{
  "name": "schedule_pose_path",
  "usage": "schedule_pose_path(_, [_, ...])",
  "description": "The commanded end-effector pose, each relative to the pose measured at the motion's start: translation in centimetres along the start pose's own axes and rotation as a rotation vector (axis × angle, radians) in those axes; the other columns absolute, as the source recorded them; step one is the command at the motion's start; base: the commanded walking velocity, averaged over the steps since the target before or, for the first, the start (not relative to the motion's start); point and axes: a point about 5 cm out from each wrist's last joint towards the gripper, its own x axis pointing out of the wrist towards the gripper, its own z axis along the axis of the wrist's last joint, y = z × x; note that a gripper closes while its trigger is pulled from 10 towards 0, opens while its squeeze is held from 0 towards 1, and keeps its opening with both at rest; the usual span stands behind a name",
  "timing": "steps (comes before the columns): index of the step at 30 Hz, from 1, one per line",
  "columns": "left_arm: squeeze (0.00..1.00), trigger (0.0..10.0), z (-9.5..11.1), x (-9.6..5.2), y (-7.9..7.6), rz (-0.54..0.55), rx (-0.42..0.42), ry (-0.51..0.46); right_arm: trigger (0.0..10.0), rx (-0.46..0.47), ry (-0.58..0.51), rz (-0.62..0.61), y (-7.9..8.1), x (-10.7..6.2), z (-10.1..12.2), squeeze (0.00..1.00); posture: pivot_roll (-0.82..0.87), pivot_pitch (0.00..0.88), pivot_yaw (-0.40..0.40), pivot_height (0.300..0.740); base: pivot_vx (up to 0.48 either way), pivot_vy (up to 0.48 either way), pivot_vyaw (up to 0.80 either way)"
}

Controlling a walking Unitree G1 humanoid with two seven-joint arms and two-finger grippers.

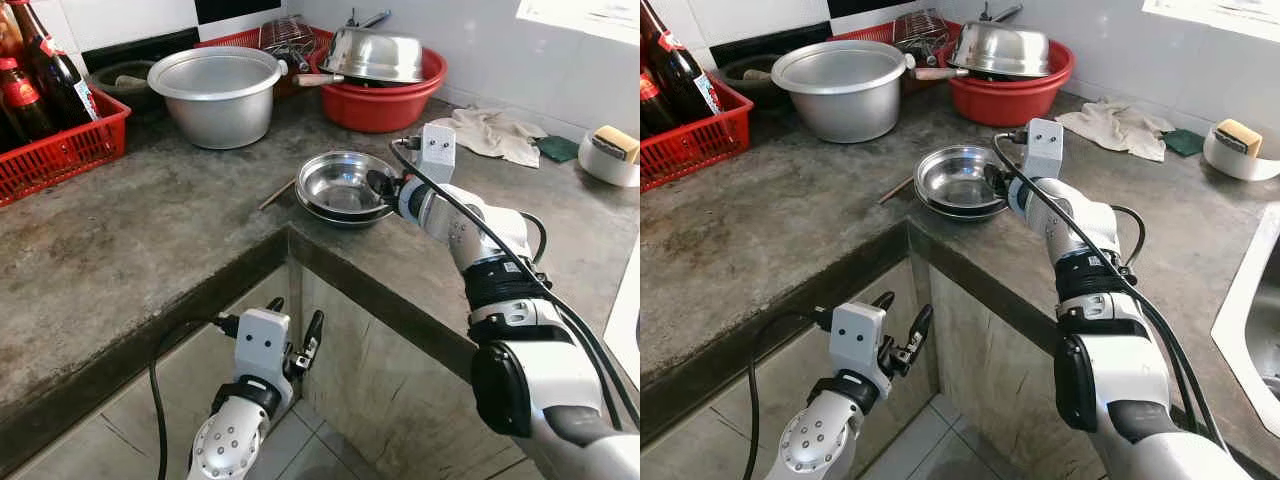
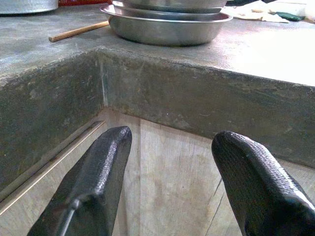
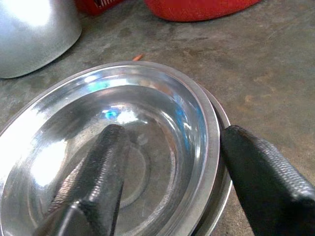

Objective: Kitchen organization

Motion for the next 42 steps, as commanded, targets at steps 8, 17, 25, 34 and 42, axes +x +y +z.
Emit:
schedule_pose_path(8, [0.0,10.0,0.0,-0.1,-0.4,-0.013,-0.003,0.007,10.0,0.039,0.049,0.044,0.7,0.2,0.5,0.0,0.12,0.088,-0.069,0.74,0.0,0.0,0.0])
schedule_pose_path(17, [0.0,10.0,-0.1,0.0,-0.3,-0.012,-0.002,0.008,10.0,0.106,0.118,0.049,0.7,0.4,0.6,0.0,0.12,0.085,-0.07,0.74,0.0,0.0,0.0])
schedule_pose_path(25, [0.0,10.0,0.0,0.0,-0.3,-0.008,-0.003,0.008,10.0,0.16,0.168,0.05,0.8,0.6,0.3,0.0,0.11,0.093,-0.074,0.74,0.0,0.0,0.0])
schedule_pose_path(34, [0.0,10.0,0.1,0.1,-0.2,0.0,-0.009,0.002,10.0,0.206,0.23,0.063,1.2,0.8,-0.7,0.0,0.11,0.1,-0.076,0.74,0.0,0.0,0.0])
schedule_pose_path(42, [0.0,10.0,0.2,0.0,-0.1,0.011,-0.012,-0.005,0.0,0.307,0.27,0.028,1.3,1.0,-1.3,0.0,0.11,0.105,-0.082,0.74,0.0,0.0,0.0])
